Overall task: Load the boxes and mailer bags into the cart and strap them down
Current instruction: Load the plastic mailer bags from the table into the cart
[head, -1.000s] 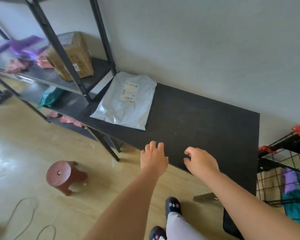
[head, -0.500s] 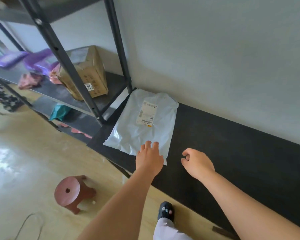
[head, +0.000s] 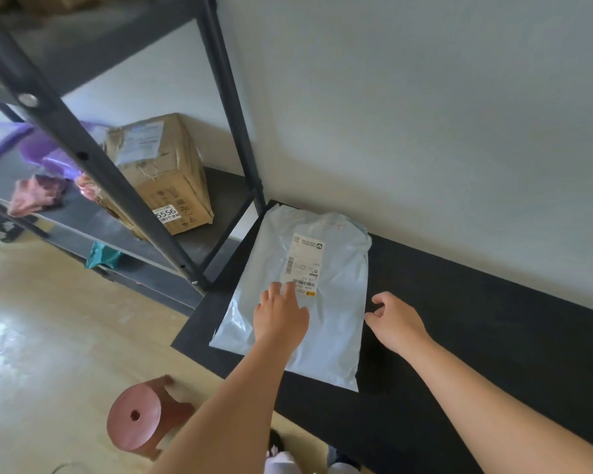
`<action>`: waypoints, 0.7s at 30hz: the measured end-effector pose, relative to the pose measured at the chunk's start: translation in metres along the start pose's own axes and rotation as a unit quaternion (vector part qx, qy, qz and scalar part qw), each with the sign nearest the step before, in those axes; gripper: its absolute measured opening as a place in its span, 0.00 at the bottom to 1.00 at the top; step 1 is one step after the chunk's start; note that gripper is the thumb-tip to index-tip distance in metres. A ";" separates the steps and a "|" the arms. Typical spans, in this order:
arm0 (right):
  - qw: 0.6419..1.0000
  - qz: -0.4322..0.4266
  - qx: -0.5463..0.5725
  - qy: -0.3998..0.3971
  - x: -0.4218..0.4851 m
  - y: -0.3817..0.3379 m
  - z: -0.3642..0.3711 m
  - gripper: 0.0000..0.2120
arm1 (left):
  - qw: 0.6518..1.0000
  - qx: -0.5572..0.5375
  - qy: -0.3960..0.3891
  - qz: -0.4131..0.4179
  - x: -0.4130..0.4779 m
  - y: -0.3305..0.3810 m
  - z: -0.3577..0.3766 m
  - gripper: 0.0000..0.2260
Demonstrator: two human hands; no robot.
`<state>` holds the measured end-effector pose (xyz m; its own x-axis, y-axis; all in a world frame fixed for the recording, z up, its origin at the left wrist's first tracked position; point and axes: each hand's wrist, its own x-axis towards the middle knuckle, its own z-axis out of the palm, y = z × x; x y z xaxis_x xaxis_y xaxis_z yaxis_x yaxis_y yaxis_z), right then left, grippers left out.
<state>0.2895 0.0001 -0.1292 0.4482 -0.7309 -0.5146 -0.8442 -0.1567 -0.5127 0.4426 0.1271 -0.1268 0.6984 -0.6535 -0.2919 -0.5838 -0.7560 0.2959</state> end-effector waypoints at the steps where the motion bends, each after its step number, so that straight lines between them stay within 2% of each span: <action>1: 1.000 0.010 0.012 -0.001 0.003 -0.002 0.001 0.23 | 1.000 -0.007 0.001 -0.005 0.005 -0.002 -0.001 0.24; 10: 0.988 0.113 0.100 0.014 0.015 -0.026 0.029 0.24 | 0.999 0.029 -0.024 0.025 0.050 -0.033 -0.012 0.26; 17: 0.971 0.174 0.151 0.062 0.023 -0.046 0.046 0.25 | 0.998 -0.011 -0.061 -0.020 0.083 -0.056 -0.023 0.37; 21: 0.965 0.192 0.160 0.076 0.023 -0.052 0.056 0.16 | 0.998 -0.024 -0.055 -0.036 0.097 -0.058 -0.026 0.39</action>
<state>0.3599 0.0283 -0.1529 0.0517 -0.7873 -0.6143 -0.7940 0.3407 -0.5035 0.5548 0.1087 -0.1490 0.6871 -0.5995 -0.4106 -0.5114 -0.8004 0.3129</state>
